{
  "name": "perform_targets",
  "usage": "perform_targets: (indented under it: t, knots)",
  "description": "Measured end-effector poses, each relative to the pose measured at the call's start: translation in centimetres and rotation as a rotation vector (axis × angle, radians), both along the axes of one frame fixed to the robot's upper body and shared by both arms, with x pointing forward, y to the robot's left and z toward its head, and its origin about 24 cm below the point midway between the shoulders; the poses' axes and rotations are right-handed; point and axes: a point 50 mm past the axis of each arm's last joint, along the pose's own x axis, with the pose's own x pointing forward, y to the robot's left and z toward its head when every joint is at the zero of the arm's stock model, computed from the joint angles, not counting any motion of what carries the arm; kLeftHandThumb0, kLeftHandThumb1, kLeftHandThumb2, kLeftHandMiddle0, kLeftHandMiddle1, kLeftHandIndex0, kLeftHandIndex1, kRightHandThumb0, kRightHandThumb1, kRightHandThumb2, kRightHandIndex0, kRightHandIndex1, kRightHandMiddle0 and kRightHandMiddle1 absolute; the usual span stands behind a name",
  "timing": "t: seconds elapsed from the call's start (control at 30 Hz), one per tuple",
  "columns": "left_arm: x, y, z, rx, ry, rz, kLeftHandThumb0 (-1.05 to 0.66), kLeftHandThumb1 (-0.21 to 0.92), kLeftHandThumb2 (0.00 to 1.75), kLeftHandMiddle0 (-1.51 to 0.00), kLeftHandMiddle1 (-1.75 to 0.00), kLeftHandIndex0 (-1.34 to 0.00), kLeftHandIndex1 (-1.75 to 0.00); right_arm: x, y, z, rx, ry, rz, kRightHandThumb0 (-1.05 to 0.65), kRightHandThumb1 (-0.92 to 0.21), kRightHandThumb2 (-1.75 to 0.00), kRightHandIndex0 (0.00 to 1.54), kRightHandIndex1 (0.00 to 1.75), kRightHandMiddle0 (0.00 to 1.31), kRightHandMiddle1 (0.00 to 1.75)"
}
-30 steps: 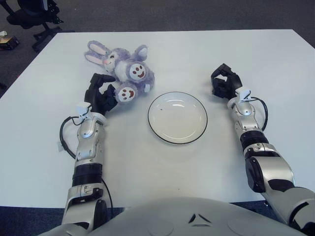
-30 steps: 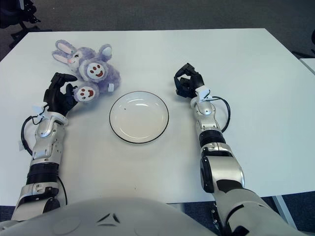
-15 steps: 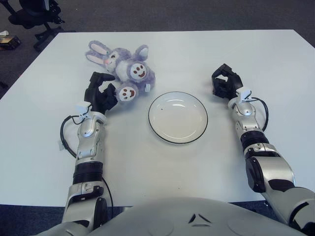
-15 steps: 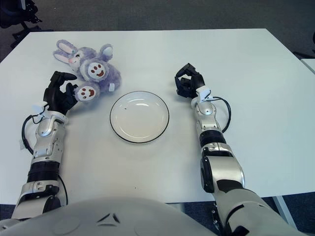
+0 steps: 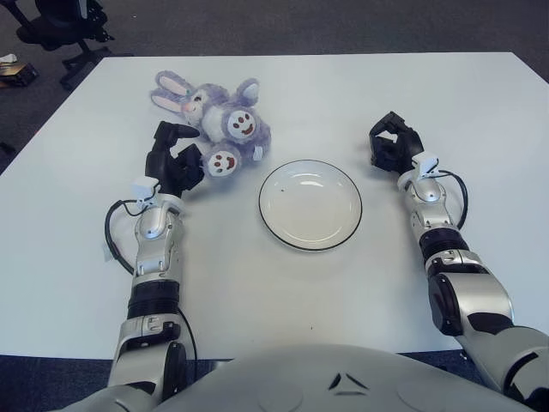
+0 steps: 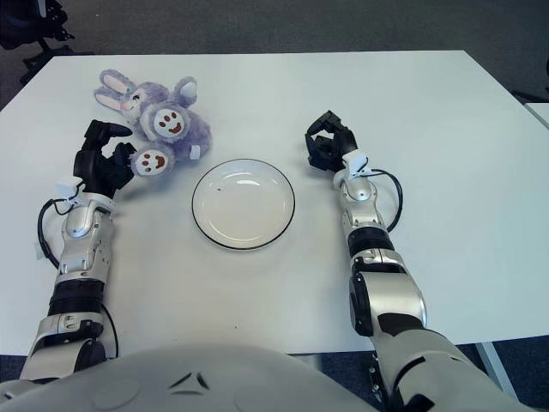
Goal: Put the doll into the plate.
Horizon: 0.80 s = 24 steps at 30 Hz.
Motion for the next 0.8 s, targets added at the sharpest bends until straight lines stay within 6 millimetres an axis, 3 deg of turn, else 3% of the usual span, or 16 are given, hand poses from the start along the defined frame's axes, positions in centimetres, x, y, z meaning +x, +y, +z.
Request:
perform_targets:
  t: [0.07,0.13,0.23,0.53,0.8]
  knots:
    - [-0.3,0.4,0.4,0.078,-0.023,0.018,-0.12,0.92,0.15,-0.58,-0.19,-0.38,-0.28,0.0,0.0,0.0,0.000,0.001,0.001,-0.39,-0.64,-0.88,0.98,1.75,0.37,1.75]
    - [-0.6,0.8,0.5,0.146,-0.025,0.047,-0.34,0.91,0.08,-0.51,-0.08,-0.35,-0.14,0.0,0.0,0.0,0.000,0.000,0.003,-0.39,-0.64,-0.88,0.98,1.75,0.37,1.75]
    - [-1.0,1.1,0.7,0.269,-0.025,0.099,-0.51,0.92,0.04,-0.48,-0.03,-0.33,-0.06,0.0,0.0,0.1,-0.001,-0.009,0.004,-0.39,-0.64,-0.88,0.97,1.75,0.37,1.75]
    - [-1.3,1.9,1.4,0.637,-0.078,0.265,-0.65,0.92,0.03,-0.47,-0.01,-0.30,-0.01,0.0,0.0,0.3,-0.001,-0.018,0.001,-0.39,-0.64,-0.88,0.97,1.75,0.37,1.75]
    - [-1.1,3.1,5.1,1.017,-0.240,0.322,-0.66,0.92,0.02,-0.42,0.00,-0.26,0.00,0.0,-0.1,0.1,0.000,-0.007,-0.004,-0.39,-0.64,-0.88,0.97,1.75,0.37,1.75]
